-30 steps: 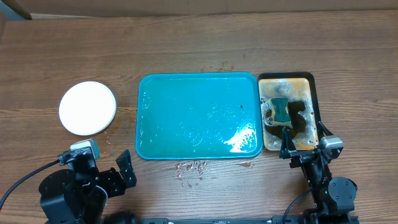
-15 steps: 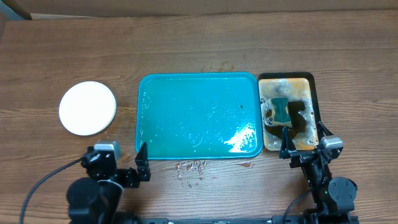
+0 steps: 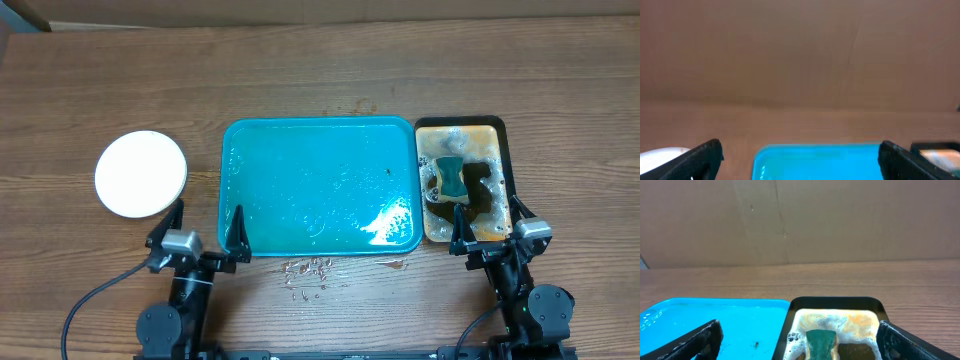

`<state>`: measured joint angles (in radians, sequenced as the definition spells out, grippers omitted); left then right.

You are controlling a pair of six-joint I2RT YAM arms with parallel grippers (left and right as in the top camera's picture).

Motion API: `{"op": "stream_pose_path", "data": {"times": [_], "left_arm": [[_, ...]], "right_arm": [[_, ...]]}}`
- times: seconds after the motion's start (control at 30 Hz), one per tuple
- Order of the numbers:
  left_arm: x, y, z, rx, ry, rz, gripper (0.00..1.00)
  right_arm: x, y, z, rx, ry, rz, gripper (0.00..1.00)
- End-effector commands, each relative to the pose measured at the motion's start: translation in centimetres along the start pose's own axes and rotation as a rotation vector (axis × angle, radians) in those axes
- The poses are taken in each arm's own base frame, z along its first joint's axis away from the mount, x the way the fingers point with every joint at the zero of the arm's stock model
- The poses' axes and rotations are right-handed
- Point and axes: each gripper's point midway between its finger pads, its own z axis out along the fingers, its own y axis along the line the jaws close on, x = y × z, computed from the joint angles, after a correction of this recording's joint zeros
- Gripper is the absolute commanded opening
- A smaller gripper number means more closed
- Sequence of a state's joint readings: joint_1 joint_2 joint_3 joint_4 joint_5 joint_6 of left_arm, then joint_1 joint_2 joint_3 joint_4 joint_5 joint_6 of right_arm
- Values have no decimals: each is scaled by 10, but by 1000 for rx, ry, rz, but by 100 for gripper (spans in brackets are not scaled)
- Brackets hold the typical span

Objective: Clean dirty plates on tray and stack at the side

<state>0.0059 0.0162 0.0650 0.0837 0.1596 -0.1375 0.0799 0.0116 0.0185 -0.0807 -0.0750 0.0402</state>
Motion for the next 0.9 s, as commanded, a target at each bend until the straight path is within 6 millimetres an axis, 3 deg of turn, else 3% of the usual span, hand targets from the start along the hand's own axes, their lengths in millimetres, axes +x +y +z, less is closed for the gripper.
{"op": "stream_pose_path", "data": {"times": [0.0,0.13,0.27,0.87], "left_arm": [[7,-4,1,32,-32,95,100],[21,-9,1,65,20,157,100],[61,-5,-3,58,189,101,100],[61,-4,-3,55,188,98,100]], "right_arm": [[2,0,0,-2,-2,-7,100],[2,0,0,-2,-2,-7,100],[2,0,0,-2,-2,-7,100],[2,0,0,-2,-1,-7,100]]}}
